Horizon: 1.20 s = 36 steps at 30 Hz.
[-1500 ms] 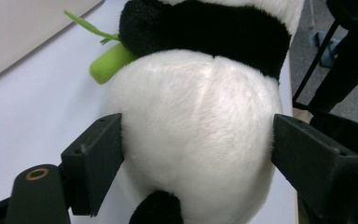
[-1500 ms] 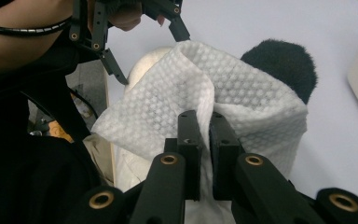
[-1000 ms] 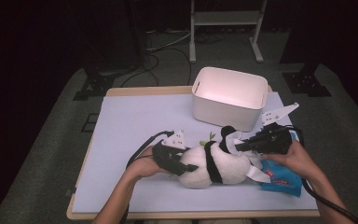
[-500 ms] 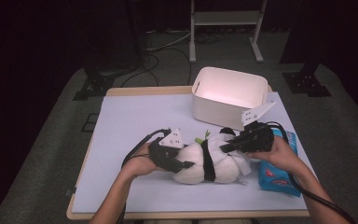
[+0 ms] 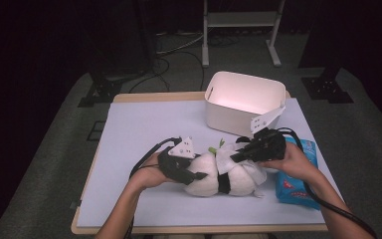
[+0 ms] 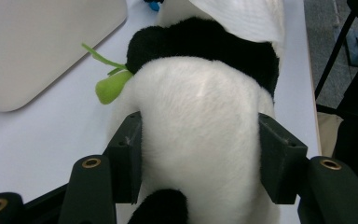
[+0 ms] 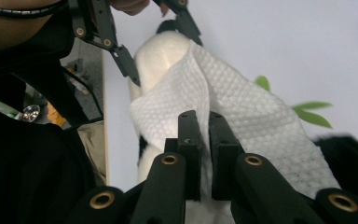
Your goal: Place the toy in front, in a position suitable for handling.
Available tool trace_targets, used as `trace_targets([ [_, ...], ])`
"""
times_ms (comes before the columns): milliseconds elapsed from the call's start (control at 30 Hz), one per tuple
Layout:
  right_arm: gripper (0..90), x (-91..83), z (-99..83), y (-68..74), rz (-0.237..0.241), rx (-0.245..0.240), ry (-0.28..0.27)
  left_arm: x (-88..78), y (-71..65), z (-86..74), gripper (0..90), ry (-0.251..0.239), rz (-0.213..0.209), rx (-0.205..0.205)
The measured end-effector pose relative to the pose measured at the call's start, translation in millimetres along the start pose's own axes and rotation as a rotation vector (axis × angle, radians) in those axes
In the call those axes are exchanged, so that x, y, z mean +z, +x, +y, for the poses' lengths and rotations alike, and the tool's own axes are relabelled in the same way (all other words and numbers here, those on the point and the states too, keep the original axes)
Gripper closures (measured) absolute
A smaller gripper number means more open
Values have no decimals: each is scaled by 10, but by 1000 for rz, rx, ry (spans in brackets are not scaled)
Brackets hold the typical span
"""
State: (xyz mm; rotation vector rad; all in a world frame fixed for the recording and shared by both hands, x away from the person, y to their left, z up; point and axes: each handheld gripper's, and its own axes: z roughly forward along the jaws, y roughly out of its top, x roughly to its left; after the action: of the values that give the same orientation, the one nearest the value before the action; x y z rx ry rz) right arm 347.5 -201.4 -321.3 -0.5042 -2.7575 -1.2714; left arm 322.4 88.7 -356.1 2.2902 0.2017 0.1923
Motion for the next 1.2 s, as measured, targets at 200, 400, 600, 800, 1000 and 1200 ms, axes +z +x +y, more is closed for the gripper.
trace_targets([
  [200,850,-117,-153,-44,-19,26,-10,12,4,3,409,-17,-18,-16],
  [400,850,-112,-228,-37,-12,36,-11,1,24,18,322,-25,-52,-55],
  [600,850,-92,-242,-24,-8,36,-12,17,34,-3,248,-30,-68,-74],
  [800,849,-45,-159,13,-20,10,-1,38,10,-5,389,-28,-40,-43],
  [1000,849,78,-6,53,-4,-18,25,37,2,18,402,-20,-37,-33],
  [1200,849,161,73,52,4,-31,38,11,21,-15,417,-31,-38,-34],
])
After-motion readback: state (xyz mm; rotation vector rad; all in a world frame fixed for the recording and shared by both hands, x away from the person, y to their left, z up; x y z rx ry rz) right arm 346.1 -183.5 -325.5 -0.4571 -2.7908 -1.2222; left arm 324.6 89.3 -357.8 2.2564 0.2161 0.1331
